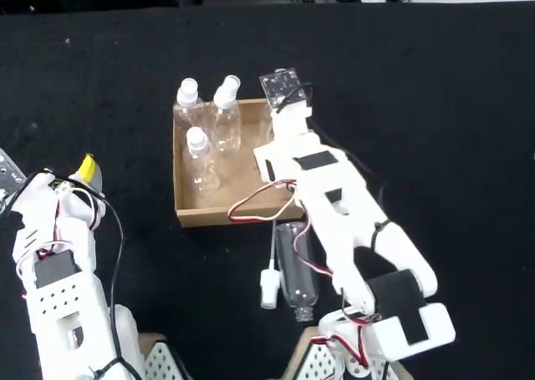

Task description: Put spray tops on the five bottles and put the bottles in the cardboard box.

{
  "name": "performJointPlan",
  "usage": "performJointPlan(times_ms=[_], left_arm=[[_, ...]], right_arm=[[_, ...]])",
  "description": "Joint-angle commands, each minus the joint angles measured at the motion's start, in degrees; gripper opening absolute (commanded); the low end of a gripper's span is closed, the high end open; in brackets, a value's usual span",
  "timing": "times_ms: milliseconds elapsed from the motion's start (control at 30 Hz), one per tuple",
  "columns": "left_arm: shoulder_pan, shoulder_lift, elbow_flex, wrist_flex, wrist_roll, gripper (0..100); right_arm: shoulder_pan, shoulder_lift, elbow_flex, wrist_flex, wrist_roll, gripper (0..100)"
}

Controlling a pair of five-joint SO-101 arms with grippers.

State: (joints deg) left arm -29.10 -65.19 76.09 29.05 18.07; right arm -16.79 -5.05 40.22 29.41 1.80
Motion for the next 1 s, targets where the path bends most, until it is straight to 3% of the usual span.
performJointPlan(times_ms=[0, 433, 967], left_arm=[[-0.31, -1.23, -0.4, -1.32, 0.53, 23], [-0.31, -1.23, -0.57, -1.32, 0.53, 23], [-0.31, -1.23, -0.57, -1.32, 0.53, 23]], right_arm=[[0.97, 0.22, -2.68, -3.34, -0.26, 0.9], [0.97, 1.98, -2.51, -8.88, -0.18, 1.0], [0.53, -3.12, -2.51, -6.42, -0.53, 1.0]])
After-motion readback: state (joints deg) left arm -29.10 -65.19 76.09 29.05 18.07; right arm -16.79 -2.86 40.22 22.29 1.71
